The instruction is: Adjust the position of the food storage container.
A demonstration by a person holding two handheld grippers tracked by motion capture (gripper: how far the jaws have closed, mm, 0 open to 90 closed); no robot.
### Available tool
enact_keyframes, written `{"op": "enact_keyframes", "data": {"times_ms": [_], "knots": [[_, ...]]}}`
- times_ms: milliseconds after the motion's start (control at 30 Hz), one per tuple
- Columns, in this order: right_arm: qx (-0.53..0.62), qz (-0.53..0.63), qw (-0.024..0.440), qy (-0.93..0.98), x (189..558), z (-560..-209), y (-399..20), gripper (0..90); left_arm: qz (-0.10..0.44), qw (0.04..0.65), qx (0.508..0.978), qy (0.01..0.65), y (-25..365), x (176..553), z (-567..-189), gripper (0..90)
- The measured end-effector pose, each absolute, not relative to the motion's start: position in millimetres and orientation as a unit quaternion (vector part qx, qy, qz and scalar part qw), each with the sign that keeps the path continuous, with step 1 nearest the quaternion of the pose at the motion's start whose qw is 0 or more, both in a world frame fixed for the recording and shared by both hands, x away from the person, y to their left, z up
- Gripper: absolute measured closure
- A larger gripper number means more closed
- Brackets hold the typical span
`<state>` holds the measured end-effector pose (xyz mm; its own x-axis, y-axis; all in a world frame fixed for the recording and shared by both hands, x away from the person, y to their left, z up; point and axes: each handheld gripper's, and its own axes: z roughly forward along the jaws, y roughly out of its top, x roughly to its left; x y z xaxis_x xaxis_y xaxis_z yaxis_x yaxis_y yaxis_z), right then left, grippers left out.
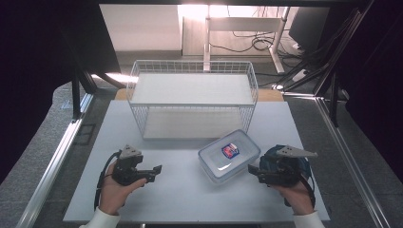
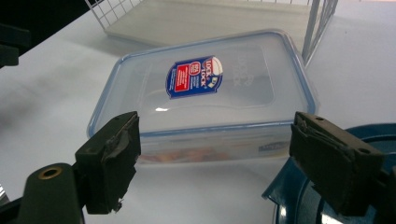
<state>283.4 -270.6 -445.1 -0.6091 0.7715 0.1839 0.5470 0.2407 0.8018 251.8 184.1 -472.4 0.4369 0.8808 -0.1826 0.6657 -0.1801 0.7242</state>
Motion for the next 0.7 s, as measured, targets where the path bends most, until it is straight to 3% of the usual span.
{"op": "enact_keyframes", "data": {"times_ms": [700], "knots": [[0.425,0.452,0.119,0.775,286.5,-442.0,-274.3,20.6,0.155,0.382,0.749,0.519,187.3,246.1,-470.6,16.9]]}}
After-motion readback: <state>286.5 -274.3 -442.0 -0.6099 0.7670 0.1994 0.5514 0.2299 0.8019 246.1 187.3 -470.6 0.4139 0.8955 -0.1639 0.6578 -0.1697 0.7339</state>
